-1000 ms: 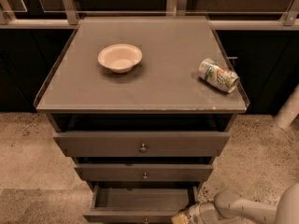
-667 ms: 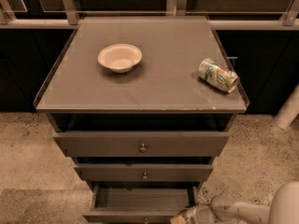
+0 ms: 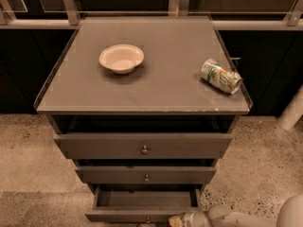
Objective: Close bottom drawer
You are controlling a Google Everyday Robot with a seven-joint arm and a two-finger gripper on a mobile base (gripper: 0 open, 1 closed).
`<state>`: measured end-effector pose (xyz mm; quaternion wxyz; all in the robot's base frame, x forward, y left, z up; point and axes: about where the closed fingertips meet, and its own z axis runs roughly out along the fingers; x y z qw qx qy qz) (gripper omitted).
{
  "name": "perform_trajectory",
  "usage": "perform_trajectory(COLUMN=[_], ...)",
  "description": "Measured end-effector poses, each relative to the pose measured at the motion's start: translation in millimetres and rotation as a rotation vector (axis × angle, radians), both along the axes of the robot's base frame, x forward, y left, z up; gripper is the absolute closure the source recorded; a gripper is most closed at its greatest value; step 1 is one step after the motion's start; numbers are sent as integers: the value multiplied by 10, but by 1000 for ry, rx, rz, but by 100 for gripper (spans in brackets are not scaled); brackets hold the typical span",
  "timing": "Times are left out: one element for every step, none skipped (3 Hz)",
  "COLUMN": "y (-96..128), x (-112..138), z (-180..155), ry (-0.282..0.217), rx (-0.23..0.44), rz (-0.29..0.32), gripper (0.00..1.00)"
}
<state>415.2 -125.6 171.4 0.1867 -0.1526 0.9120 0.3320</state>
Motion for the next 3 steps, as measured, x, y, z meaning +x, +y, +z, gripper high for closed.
perform_trajectory(y=[-31, -121, -121], x=[73, 297, 297], z=[-21, -37, -37], ry=[-24, -85, -85], rx=[-16, -51, -51], rz=[-31, -107, -107], gripper=[100, 100, 100])
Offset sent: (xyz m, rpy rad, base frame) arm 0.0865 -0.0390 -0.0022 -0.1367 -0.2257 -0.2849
